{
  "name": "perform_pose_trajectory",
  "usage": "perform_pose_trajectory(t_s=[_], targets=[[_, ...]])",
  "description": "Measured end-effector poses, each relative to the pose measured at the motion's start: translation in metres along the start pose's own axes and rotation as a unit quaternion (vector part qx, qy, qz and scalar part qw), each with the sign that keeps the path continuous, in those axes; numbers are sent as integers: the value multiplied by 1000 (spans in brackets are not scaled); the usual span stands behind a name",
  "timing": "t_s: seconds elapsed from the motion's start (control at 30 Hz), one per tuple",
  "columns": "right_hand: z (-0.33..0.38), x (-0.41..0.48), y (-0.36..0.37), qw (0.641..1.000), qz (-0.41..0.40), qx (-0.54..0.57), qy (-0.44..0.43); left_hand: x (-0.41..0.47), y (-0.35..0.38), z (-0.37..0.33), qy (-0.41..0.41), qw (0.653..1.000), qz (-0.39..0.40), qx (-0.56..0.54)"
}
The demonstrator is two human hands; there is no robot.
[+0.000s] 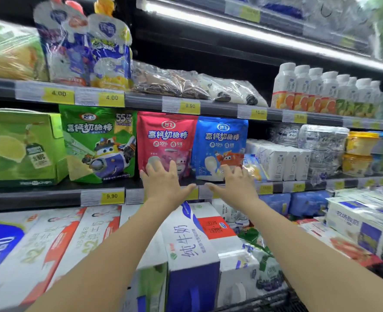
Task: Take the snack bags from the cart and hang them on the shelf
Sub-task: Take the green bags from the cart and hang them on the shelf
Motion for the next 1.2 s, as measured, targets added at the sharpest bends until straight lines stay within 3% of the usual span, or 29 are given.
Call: perform_pose_trajectory(t_s=[0.17, 0.27, 0.4, 0.57, 0.73, 0.87, 0.93, 1.1, 1.2], targets=[[1, 21, 31, 993, -111, -5, -33, 20, 28, 18, 22, 996, -85, -23], [-1, 20, 30, 994, -102, 4, -29, 16, 24, 20, 34, 998, -55, -22], [1, 11, 6, 1000, -13, -10, -22, 7, -9, 21, 32, 999, 26, 1], [20, -1, -69, 975, 215, -40, -48, -14, -93, 22, -4, 982, 190, 22], [85, -24, -139, 930, 334, -1, -157, -60, -176, 38, -111, 970, 215, -5], [161, -52, -173, 893, 366, 53, -255, -112, -233, 72, -217, 940, 263, 17], [205, -69, -188, 872, 376, 63, -308, -144, -260, 97, -289, 924, 249, 26], [308, -121, -219, 792, 410, 95, -443, -240, -315, 164, -458, 857, 224, 70], [364, -157, -225, 750, 444, 121, -475, -304, -338, 200, -531, 817, 200, 101]])
Point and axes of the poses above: each hand's wrist, its own x-axis towards the middle knuckle, its own y-axis out of the palm, z = x × y, the point moved 1 cm from there along x, towards the middle knuckle, and after that the axes turned 1 degree about z, right-handed, at the moved point
